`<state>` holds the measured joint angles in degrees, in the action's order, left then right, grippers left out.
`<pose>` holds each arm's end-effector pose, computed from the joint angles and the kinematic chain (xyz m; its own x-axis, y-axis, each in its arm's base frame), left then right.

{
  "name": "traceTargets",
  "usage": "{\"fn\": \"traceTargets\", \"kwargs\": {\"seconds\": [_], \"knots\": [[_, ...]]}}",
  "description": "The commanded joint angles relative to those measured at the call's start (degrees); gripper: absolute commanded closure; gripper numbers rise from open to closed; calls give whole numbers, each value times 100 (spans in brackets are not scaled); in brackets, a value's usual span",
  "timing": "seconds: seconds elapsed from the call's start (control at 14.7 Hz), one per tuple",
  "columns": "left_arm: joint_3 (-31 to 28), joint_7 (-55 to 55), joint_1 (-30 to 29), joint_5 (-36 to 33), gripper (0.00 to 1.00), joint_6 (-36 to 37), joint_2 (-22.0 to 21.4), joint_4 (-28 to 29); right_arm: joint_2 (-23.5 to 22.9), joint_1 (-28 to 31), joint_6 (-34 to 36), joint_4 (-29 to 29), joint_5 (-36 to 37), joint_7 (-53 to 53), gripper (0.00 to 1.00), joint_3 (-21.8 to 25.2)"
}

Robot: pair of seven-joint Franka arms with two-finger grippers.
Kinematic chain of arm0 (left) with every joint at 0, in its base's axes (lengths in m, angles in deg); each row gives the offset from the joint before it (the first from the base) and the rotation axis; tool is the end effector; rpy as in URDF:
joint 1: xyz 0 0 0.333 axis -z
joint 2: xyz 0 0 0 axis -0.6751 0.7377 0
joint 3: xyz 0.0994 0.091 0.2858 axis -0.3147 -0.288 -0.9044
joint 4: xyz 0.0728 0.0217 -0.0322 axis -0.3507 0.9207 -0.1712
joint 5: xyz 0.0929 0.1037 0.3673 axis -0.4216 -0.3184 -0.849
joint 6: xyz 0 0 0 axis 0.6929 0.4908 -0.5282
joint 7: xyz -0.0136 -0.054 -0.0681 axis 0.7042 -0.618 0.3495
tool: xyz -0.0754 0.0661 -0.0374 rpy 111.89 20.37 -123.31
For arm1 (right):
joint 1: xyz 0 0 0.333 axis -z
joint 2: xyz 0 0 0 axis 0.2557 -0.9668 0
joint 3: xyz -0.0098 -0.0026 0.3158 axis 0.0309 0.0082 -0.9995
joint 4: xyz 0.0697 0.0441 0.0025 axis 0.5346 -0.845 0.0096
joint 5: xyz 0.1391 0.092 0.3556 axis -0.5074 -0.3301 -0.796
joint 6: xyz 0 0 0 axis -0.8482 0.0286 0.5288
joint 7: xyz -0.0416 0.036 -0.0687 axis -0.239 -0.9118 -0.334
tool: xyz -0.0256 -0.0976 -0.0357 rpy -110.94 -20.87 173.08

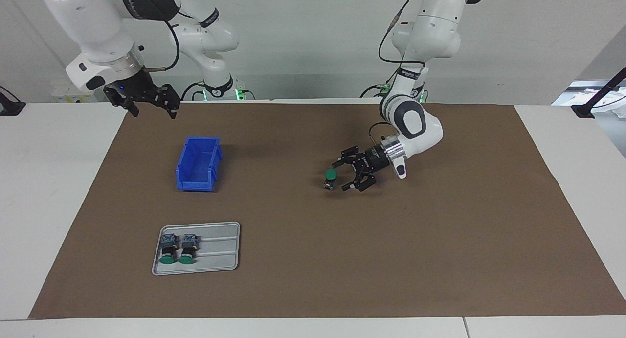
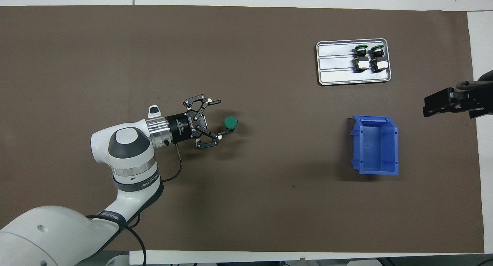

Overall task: Place and press button with both arms
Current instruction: 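Open the left gripper and draw it back from the part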

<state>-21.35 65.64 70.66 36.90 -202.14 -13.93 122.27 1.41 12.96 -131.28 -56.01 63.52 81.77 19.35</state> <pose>0.4598 -0.2843 0.2776 0.0564 0.4182 -0.9066 0.9763 0.1670 0.1377 0.5252 -0.0038 0.6068 0.9906 -0.0664 -0.1199 -0.0626 -0.9974 0.0359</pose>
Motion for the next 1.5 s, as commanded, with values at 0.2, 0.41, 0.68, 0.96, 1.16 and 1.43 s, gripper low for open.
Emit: {"fn": "traceTargets", "kwargs": {"seconds": [0.2,0.41,0.68,0.96,1.16,1.43], "knots": [[-64,155,107,-602,0,-571,-754,323,142,44,-85,-176,48,-88,1,-17],[-72,164,28,-1235,0,-825,-947,359,142,36,-85,-176,39,-88,1,-17],[-81,164,-77,-1920,0,-1081,-1141,447,142,36,-85,-176,48,-88,1,-17],[-81,155,-323,-2905,0,-1046,-1176,429,142,44,-85,-176,48,-88,1,-17],[-81,155,-639,-3836,0,-880,-1255,403,142,44,-85,-176,39,-88,1,-17],[-81,155,-938,-5275,0,-284,-1185,114,142,44,-85,-176,39,-88,1,-17]]}}
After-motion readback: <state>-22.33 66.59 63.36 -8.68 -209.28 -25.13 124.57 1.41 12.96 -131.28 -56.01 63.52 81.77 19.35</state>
